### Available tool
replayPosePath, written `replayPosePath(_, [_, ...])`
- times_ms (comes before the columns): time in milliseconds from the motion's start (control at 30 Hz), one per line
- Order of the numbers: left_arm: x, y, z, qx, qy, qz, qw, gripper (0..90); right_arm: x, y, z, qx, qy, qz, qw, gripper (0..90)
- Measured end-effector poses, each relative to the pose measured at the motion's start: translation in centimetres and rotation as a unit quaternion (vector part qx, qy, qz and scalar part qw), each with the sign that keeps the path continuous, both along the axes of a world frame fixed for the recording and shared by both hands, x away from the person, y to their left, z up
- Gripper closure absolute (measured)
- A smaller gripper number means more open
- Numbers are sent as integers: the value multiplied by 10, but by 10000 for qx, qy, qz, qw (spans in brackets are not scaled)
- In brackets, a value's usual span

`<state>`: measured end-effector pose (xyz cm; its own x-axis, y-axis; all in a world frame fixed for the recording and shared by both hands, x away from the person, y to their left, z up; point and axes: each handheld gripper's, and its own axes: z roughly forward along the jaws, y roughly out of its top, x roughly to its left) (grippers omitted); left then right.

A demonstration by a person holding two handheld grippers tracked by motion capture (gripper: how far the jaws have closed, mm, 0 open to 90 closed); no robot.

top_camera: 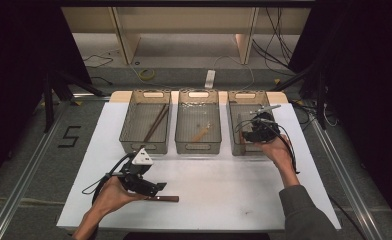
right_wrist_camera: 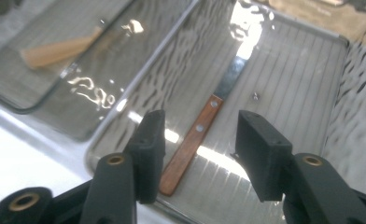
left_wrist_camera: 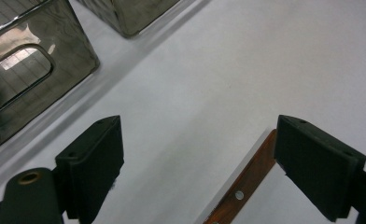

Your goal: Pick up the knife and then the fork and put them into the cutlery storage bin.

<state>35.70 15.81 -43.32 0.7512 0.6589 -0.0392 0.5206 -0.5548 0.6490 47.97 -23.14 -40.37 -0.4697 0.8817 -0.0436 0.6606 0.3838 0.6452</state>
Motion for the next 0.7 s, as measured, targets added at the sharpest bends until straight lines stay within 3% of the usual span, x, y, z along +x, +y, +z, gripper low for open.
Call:
replayPosePath(200, [1,-1,-2,44,93,9,9999,155,-16,2,12,237,-178,251,9992,430])
replayPosePath(400, [2,-1,-4,119,178,-43,9998,156,-40,8,21,320,-287,600,9973,357])
replayPosePath(533, [3,-3,-5,168,230,-57,9996,156,-56,11,21,509,-344,830,9947,334])
replayPosePath(633, [5,-3,-5,332,252,-64,9991,156,-67,14,18,637,-369,971,9925,330])
replayPosePath(700, [7,-3,-7,320,354,-58,9988,156,-74,15,16,714,-393,1049,9911,326])
